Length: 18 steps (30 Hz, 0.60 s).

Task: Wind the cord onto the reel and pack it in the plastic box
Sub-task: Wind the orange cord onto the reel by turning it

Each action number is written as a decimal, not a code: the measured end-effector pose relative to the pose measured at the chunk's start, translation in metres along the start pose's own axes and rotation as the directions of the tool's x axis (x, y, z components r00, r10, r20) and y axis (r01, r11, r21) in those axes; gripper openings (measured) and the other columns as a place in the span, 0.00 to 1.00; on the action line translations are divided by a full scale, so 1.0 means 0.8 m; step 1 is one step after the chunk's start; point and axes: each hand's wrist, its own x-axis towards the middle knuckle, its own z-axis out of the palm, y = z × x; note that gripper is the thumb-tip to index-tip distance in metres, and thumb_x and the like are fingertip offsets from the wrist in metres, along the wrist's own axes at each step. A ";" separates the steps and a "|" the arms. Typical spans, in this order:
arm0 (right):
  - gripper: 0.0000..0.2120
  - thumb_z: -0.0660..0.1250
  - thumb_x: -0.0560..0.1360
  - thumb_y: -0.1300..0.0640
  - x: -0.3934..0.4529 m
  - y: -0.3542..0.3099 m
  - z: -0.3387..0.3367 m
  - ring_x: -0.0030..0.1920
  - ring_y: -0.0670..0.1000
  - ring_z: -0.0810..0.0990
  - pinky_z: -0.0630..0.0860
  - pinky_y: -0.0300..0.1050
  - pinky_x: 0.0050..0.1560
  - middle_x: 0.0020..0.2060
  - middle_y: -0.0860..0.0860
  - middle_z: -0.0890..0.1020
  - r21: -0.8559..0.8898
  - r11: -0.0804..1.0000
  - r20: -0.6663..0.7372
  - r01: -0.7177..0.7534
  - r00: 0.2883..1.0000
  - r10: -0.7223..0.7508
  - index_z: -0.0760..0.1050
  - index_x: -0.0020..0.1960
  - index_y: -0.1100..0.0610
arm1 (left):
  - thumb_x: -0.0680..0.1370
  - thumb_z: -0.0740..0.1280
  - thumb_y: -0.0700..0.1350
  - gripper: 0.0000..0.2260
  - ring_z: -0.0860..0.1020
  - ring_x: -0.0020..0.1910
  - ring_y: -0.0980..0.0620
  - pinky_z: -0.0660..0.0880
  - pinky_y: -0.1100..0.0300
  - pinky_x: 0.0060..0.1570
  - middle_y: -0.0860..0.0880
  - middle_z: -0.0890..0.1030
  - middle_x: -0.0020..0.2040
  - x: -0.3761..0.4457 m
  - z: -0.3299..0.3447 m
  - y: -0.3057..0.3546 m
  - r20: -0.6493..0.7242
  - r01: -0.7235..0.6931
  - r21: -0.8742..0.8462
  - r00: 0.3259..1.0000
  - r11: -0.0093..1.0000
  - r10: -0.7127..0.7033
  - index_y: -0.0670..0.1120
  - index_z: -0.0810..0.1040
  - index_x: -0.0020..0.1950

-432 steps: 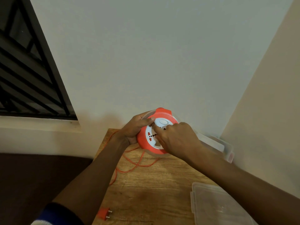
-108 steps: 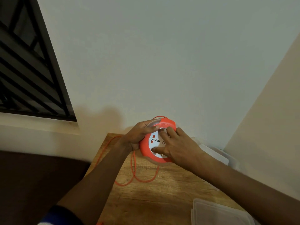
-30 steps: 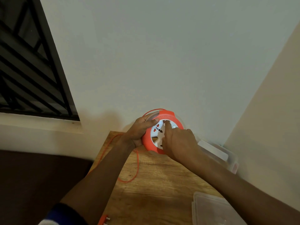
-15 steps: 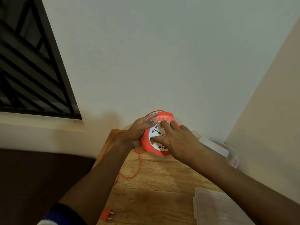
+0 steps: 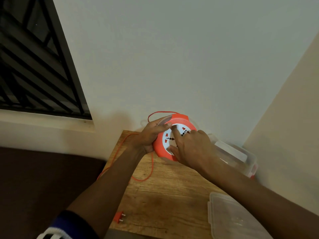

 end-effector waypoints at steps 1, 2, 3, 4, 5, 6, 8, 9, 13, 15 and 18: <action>0.32 0.56 0.77 0.36 0.000 -0.002 0.000 0.42 0.58 0.83 0.77 0.50 0.42 0.45 0.57 0.85 0.039 0.999 -0.013 -0.036 0.999 0.037 0.63 0.73 0.55 | 0.79 0.70 0.47 0.25 0.82 0.63 0.37 0.81 0.41 0.59 0.39 0.81 0.68 -0.001 0.000 -0.001 -0.004 -0.005 0.001 1.000 1.000 0.005 0.47 0.73 0.76; 0.30 0.56 0.76 0.37 0.000 -0.004 -0.002 0.40 0.57 0.83 0.76 0.49 0.39 0.43 0.55 0.85 0.115 0.988 -0.026 -0.106 0.994 0.110 0.65 0.72 0.54 | 0.79 0.70 0.47 0.23 0.82 0.63 0.37 0.81 0.41 0.59 0.39 0.82 0.67 -0.001 0.000 -0.003 0.003 -0.016 -0.007 1.000 1.000 0.016 0.48 0.75 0.74; 0.29 0.58 0.75 0.38 0.001 -0.003 -0.003 0.41 0.56 0.83 0.76 0.48 0.38 0.44 0.54 0.85 0.255 0.947 0.010 -0.193 0.980 0.197 0.66 0.71 0.52 | 0.80 0.70 0.46 0.19 0.83 0.61 0.38 0.82 0.42 0.57 0.40 0.83 0.66 -0.001 -0.002 -0.006 0.015 -0.026 -0.028 1.000 0.999 0.027 0.50 0.78 0.71; 0.28 0.60 0.74 0.40 0.003 -0.002 -0.003 0.43 0.55 0.82 0.77 0.48 0.40 0.48 0.52 0.84 0.435 0.857 0.107 -0.276 0.961 0.255 0.66 0.71 0.51 | 0.80 0.70 0.45 0.17 0.84 0.60 0.39 0.83 0.43 0.56 0.40 0.83 0.64 -0.001 -0.006 -0.009 0.019 -0.034 -0.059 0.999 0.998 0.036 0.51 0.80 0.69; 0.28 0.62 0.73 0.42 0.005 0.000 -0.004 0.46 0.53 0.82 0.78 0.49 0.43 0.52 0.50 0.83 0.607 0.710 0.245 -0.359 0.933 0.262 0.66 0.71 0.50 | 0.79 0.69 0.45 0.18 0.83 0.61 0.38 0.82 0.42 0.57 0.39 0.83 0.65 -0.002 -0.010 -0.011 0.004 -0.044 -0.088 0.999 0.995 0.044 0.50 0.80 0.70; 0.30 0.65 0.72 0.42 0.005 0.000 -0.006 0.48 0.51 0.82 0.79 0.49 0.45 0.54 0.48 0.81 0.722 0.542 0.371 -0.430 0.902 0.222 0.64 0.71 0.50 | 0.79 0.69 0.45 0.22 0.81 0.64 0.35 0.79 0.38 0.62 0.38 0.81 0.67 -0.002 -0.015 -0.013 -0.021 -0.046 -0.101 0.999 0.994 0.044 0.48 0.76 0.73; 0.33 0.67 0.71 0.43 0.003 -0.003 -0.009 0.50 0.50 0.82 0.77 0.45 0.41 0.56 0.48 0.81 0.744 0.507 0.409 -0.434 0.897 0.167 0.61 0.71 0.51 | 0.78 0.69 0.46 0.27 0.75 0.69 0.28 0.71 0.30 0.69 0.34 0.78 0.70 -0.001 -0.020 -0.014 -0.039 -0.044 -0.078 0.998 0.996 0.041 0.45 0.71 0.77; 0.34 0.68 0.72 0.43 0.001 -0.005 -0.009 0.51 0.50 0.81 0.74 0.43 0.39 0.56 0.48 0.81 0.700 0.595 0.368 -0.394 0.914 0.171 0.60 0.72 0.52 | 0.78 0.69 0.46 0.27 0.74 0.70 0.27 0.70 0.29 0.69 0.34 0.77 0.70 -0.001 -0.019 -0.013 -0.046 -0.046 -0.064 0.998 0.997 0.044 0.45 0.70 0.77; 0.32 0.66 0.73 0.45 -0.005 -0.008 -0.007 0.46 0.55 0.83 0.79 0.47 0.39 0.52 0.54 0.83 0.408 0.884 0.111 -0.229 0.973 0.201 0.59 0.72 0.53 | 0.78 0.69 0.47 0.26 0.77 0.66 0.30 0.73 0.32 0.67 0.35 0.78 0.70 0.001 -0.016 -0.009 -0.045 -0.051 -0.098 0.998 0.994 0.046 0.46 0.72 0.76; 0.31 0.69 0.72 0.48 -0.007 -0.006 -0.009 0.44 0.58 0.83 0.80 0.51 0.40 0.53 0.56 0.83 0.277 0.959 -0.011 -0.064 0.998 0.070 0.62 0.71 0.52 | 0.78 0.68 0.47 0.27 0.78 0.64 0.32 0.74 0.33 0.66 0.35 0.78 0.70 0.002 -0.017 -0.006 -0.025 -0.045 -0.091 0.999 0.995 0.043 0.45 0.71 0.77; 0.31 0.73 0.71 0.55 -0.006 0.000 -0.010 0.55 0.62 0.79 0.81 0.56 0.45 0.62 0.60 0.76 0.198 0.965 -0.018 0.173 0.985 -0.173 0.65 0.71 0.51 | 0.79 0.67 0.48 0.25 0.80 0.63 0.35 0.79 0.37 0.61 0.36 0.79 0.69 0.004 -0.017 -0.005 0.031 -0.019 -0.051 0.999 0.998 0.021 0.47 0.71 0.76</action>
